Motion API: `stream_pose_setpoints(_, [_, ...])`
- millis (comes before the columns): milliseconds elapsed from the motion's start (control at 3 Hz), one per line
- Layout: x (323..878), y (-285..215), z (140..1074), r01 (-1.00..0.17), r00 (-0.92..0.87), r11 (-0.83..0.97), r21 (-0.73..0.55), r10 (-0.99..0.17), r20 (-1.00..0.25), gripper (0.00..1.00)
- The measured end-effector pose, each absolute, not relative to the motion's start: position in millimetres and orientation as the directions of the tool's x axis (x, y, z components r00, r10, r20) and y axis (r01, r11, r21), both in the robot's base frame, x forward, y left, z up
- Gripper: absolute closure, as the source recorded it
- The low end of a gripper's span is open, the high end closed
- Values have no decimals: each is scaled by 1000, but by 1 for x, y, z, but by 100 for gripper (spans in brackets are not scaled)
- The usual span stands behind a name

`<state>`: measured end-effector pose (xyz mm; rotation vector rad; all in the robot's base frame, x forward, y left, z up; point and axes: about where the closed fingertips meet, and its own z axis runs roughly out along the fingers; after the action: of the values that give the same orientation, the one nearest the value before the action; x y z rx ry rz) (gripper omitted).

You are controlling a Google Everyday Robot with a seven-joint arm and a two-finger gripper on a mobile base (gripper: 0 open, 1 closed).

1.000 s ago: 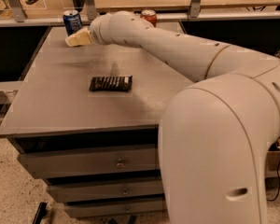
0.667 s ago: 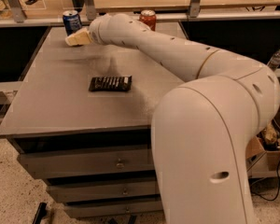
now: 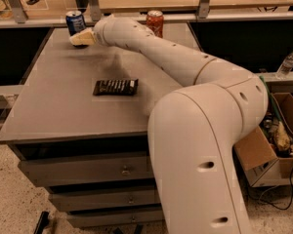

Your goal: Pick pepsi can

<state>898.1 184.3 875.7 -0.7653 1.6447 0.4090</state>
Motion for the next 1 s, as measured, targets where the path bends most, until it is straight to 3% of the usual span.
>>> stream_pose_setpoints(1000, [911, 227, 887, -792, -33, 600, -112, -224, -974, 0])
